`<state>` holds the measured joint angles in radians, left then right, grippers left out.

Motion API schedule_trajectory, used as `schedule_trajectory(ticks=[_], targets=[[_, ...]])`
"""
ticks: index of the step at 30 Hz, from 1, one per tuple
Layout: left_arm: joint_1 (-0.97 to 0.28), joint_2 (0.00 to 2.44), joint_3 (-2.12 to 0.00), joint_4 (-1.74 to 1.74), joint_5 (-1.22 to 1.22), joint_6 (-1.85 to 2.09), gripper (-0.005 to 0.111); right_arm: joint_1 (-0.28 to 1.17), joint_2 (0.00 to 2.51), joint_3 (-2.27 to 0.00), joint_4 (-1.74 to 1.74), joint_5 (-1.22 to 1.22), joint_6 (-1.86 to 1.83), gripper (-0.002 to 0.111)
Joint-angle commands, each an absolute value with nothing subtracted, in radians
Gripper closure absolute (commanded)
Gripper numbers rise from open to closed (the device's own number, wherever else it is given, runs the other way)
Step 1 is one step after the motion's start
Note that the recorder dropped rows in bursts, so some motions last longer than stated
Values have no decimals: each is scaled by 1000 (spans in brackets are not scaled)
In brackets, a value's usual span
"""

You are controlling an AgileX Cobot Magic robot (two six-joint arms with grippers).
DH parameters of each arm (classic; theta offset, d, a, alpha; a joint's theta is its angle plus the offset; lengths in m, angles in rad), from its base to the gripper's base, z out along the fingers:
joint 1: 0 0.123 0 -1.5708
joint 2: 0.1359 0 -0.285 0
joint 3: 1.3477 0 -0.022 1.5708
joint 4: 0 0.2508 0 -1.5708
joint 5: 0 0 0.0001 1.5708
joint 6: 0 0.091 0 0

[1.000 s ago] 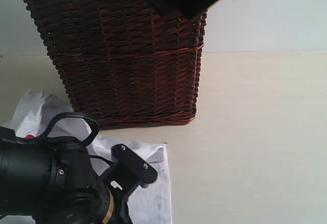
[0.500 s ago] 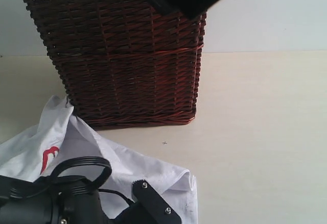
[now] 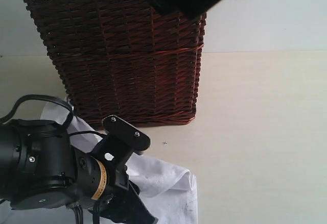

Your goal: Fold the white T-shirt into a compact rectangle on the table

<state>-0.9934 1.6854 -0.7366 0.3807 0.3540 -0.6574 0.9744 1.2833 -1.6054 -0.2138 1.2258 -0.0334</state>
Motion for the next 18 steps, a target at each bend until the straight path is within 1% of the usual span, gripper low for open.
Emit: schedule_trajectory(ticks=[1,3,7,10,12,16,18], targets=[[-988,1701,-737,388,235,-659,55,970,1282,-1611,-219,1221,-44,71],[-988,1701,-737,398,181,-654,50,970,1282,-1611,-219,1221,-44,71],[-988,1705,-737,509,114,-631,50,970,1281,-1611,-217,1221,-52,71],[-988,1716,-737,681,90,-631,50,970,1281,-1611,-217,1221,-52,71],[-986,1742,-747,754,105,-635,50,970,1281,-1611,-217,1221,-52,71],[-973,1839,-820,852,213,-637,50,970,1281,-1611,-217,1221,-52,71],[-973,1864,-860,885,219,-639,50,970,1281,-1611,-215,1221,-52,71]])
